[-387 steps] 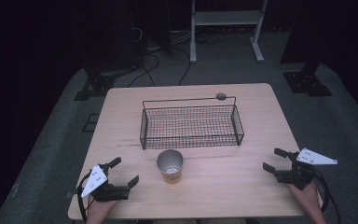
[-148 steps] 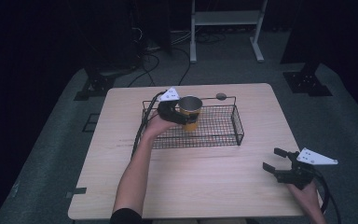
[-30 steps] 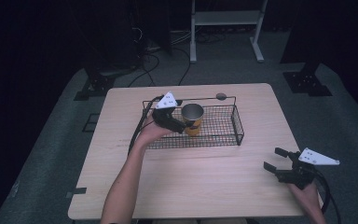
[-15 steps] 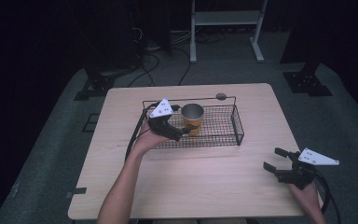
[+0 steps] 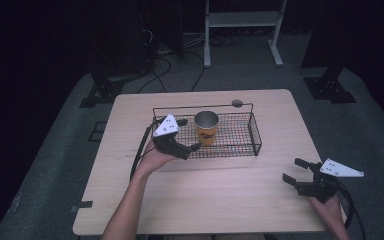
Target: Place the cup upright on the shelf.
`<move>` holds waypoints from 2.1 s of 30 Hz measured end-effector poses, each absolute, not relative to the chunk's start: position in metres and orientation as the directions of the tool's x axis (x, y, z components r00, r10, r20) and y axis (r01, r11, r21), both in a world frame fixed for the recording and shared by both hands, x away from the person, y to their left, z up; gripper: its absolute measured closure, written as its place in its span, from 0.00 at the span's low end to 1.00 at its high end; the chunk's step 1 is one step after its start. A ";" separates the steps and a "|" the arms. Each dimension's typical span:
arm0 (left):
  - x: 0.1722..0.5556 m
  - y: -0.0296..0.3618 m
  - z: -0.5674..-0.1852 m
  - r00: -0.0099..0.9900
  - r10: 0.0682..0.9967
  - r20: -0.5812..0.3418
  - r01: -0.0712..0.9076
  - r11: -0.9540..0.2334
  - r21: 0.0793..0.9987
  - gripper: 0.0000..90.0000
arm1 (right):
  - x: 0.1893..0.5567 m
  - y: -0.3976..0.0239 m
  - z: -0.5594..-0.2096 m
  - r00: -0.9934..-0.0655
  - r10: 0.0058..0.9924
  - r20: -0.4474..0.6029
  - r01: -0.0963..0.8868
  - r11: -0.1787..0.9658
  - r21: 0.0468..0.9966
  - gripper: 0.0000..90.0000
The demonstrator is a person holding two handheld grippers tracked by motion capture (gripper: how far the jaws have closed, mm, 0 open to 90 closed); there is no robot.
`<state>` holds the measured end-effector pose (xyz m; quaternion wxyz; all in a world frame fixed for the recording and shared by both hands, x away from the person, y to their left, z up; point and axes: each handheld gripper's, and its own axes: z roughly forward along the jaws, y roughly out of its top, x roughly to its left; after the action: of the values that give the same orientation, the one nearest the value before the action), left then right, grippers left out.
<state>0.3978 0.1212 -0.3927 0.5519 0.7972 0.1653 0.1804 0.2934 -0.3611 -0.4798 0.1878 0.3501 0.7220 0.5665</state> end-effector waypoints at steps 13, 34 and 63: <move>0.381 0.131 -0.397 0.879 0.466 0.100 0.056 -0.311 0.949 0.02 | 0.294 -0.362 -0.480 -0.684 0.718 0.128 0.292 0.109 0.950 0.15; 0.350 0.154 -0.413 0.859 0.507 0.070 0.071 -0.255 0.964 0.02 | 0.294 -0.362 -0.480 -0.684 0.718 0.130 0.295 0.109 0.949 0.15; 0.314 0.173 -0.447 0.838 0.544 0.031 0.100 -0.210 0.973 0.02 | 0.294 -0.361 -0.480 -0.682 0.720 0.127 0.297 0.114 0.948 0.15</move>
<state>0.3139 0.1725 -0.4469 0.5913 0.7546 0.2136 0.1878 0.2940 -0.3611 -0.4801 0.1872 0.3522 0.7224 0.5648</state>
